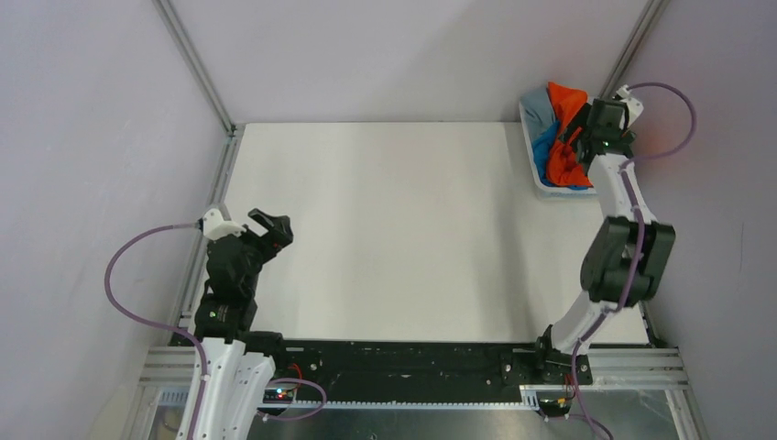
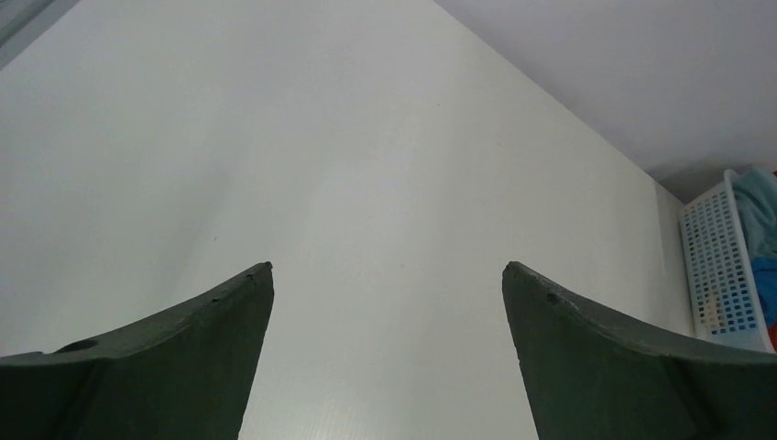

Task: Fold and stack the t-shirts
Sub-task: Grab crumpled tshirt from bin with the right arm

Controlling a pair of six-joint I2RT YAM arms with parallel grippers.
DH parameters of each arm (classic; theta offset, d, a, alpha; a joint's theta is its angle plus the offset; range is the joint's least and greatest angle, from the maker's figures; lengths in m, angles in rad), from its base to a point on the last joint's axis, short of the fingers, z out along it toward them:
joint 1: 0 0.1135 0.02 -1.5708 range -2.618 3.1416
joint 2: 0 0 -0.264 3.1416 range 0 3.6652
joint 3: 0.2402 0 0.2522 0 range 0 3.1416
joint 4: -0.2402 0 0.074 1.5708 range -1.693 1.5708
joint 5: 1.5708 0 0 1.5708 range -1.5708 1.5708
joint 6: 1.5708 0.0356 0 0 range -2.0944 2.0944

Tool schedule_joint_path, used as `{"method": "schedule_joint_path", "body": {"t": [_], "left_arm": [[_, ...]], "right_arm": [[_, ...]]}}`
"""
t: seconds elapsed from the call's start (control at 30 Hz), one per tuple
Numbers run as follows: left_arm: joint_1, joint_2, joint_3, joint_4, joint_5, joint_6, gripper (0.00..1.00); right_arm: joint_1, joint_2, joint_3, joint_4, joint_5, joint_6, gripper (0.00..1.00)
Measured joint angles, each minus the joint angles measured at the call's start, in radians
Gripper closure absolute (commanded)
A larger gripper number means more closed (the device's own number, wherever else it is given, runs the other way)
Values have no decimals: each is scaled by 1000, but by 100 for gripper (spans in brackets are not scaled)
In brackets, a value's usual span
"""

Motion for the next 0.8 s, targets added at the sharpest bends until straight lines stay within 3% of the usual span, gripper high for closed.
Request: {"method": "schedule_joint_path", "body": {"t": [0.03,0.13,0.17,0.2,0.27,0.53,0.8], "left_arm": [[0,-1,-2,1,1,3,2],[0,-3,-14,9,2,5,2],[0,-3,-17,10,2,5,2],[0,-3,-19,10,2,6,2],[0,-3,-22,16,2,11,2],[0,-6,-23,30,20,22,2],[0,-31,-48,40,48,21,2]], "right_arm": [[-1,45,19,2,8,-3,18],[-5,185,104,-1,13,-20,55],[-6,223,129,-5,7,-28,62],[-7,259,155,-12,-5,-33,78],[-8,304,190,-26,-25,-42,97],[-12,249,226,-66,-41,-47,100],[-8,-89,234,-39,-51,-105,100]]}}
